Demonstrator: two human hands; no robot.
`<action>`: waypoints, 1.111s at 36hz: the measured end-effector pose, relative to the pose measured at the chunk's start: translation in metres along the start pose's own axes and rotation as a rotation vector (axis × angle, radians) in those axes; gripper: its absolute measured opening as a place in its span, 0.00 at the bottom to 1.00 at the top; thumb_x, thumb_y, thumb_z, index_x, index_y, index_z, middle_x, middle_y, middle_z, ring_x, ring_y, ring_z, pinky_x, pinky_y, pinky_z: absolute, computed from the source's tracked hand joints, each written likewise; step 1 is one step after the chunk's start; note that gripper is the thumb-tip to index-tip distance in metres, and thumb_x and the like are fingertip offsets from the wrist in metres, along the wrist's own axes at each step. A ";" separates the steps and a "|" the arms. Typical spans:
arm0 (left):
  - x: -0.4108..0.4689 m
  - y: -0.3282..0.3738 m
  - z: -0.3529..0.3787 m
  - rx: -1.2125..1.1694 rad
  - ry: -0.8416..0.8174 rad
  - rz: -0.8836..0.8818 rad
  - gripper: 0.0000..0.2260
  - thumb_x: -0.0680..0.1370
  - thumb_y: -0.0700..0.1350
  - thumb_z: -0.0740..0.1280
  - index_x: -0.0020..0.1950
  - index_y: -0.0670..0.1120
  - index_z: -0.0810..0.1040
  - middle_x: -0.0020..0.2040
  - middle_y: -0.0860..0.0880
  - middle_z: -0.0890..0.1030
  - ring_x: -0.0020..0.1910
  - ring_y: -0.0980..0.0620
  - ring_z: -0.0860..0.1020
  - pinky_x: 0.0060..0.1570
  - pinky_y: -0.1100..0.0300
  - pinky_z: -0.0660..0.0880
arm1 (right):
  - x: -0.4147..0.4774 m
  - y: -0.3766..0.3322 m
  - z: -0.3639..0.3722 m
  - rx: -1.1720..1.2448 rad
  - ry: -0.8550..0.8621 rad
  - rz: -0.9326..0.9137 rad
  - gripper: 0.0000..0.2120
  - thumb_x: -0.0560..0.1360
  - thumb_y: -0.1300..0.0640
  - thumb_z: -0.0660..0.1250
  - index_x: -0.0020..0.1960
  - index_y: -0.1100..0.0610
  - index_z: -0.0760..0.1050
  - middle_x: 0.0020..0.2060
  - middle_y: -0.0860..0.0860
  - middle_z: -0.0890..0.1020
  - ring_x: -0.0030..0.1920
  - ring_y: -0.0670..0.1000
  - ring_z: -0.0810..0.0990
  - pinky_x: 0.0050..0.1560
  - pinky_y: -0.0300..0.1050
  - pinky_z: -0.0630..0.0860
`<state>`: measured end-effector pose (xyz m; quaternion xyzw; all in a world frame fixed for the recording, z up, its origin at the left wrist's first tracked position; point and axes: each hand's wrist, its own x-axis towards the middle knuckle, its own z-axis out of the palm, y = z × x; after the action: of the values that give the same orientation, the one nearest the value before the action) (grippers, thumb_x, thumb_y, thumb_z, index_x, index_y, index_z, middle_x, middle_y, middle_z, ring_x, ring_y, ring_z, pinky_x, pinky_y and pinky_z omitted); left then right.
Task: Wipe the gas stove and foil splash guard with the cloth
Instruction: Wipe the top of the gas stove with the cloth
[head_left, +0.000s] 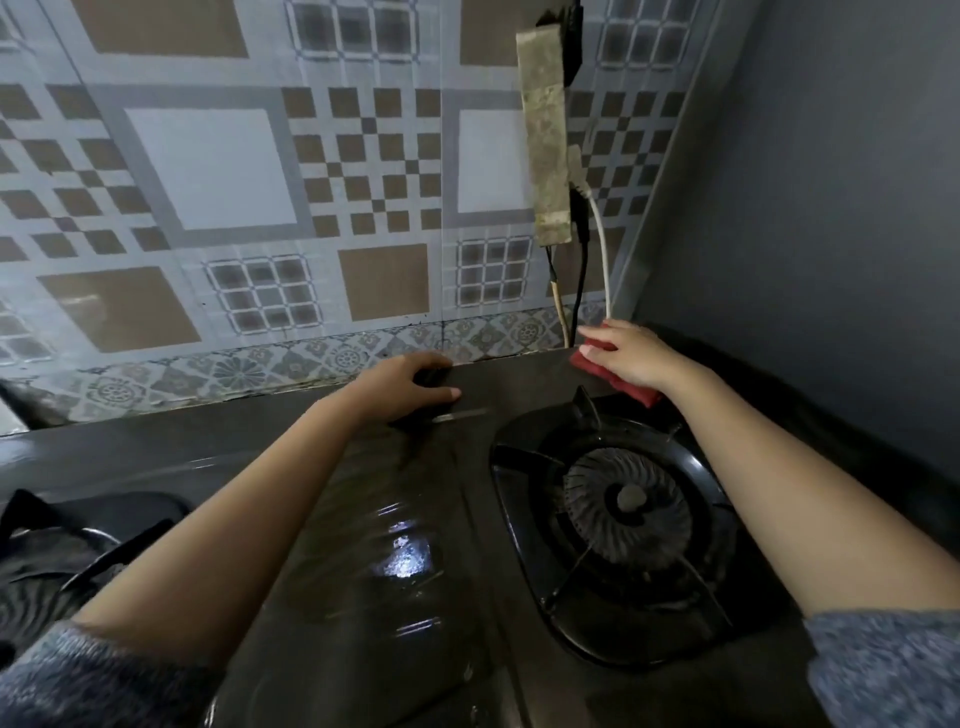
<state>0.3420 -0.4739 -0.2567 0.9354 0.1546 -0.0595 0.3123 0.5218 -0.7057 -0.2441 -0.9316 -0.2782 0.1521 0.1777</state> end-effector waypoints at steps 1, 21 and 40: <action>-0.004 -0.007 -0.003 0.002 0.001 -0.021 0.24 0.75 0.57 0.65 0.69 0.54 0.67 0.68 0.48 0.70 0.64 0.46 0.70 0.62 0.53 0.66 | 0.000 -0.002 0.000 0.019 -0.028 -0.019 0.21 0.78 0.46 0.57 0.71 0.44 0.63 0.75 0.51 0.57 0.74 0.56 0.54 0.72 0.52 0.53; -0.091 -0.090 -0.052 0.046 0.104 -0.162 0.28 0.72 0.59 0.68 0.69 0.53 0.67 0.65 0.47 0.73 0.60 0.45 0.72 0.60 0.51 0.70 | -0.018 -0.120 0.035 -0.203 -0.367 -0.403 0.27 0.77 0.46 0.59 0.73 0.40 0.53 0.75 0.41 0.52 0.74 0.49 0.53 0.72 0.51 0.50; -0.131 -0.137 -0.080 0.147 0.035 -0.042 0.27 0.74 0.56 0.67 0.71 0.53 0.66 0.68 0.47 0.71 0.63 0.45 0.71 0.62 0.52 0.67 | -0.072 -0.184 0.110 -0.073 -0.187 -0.292 0.26 0.79 0.47 0.55 0.74 0.42 0.51 0.75 0.40 0.47 0.75 0.49 0.46 0.75 0.55 0.44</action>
<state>0.1751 -0.3555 -0.2432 0.9533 0.1748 -0.0610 0.2387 0.3372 -0.5757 -0.2521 -0.8690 -0.4310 0.2004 0.1376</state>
